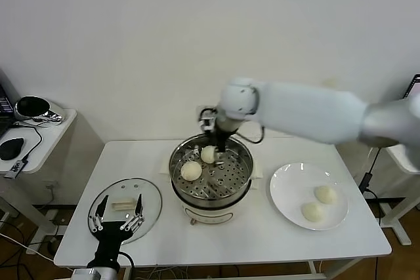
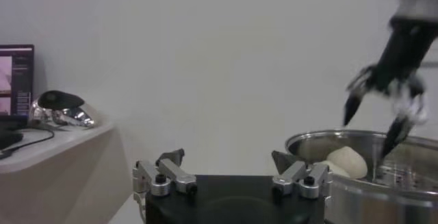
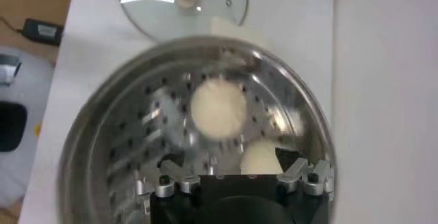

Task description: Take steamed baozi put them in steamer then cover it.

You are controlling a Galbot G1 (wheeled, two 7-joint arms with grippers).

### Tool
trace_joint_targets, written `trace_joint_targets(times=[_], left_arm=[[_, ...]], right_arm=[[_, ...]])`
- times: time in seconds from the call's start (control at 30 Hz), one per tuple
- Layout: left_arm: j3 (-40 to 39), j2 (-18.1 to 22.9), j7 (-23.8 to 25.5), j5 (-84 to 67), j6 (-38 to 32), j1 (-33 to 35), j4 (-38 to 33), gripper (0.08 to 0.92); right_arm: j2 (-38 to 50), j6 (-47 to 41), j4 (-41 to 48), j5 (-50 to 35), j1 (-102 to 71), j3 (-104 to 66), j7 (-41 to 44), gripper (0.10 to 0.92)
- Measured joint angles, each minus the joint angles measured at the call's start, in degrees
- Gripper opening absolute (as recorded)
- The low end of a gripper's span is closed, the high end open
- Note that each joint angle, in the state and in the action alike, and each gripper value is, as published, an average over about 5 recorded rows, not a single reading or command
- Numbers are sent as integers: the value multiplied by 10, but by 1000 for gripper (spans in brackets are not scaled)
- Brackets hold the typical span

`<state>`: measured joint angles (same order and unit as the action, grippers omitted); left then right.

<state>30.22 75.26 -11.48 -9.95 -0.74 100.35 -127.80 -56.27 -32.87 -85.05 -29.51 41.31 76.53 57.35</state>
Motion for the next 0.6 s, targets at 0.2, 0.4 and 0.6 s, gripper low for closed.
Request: trace_joint_targets(times=[0.2,0.4,0.6], left_arm=[[-3,1,1,5,0,3,-3,823],[-2,6,1,11,0,12,-5,823],[-1,11,1,18,-3,21,-3,823]], right_arm=[[123,59,-53,75,13,9,53,823],[228,112,-78,159,-20,-7,75,823],[305,150,-86,232,-116,-74,77,823]])
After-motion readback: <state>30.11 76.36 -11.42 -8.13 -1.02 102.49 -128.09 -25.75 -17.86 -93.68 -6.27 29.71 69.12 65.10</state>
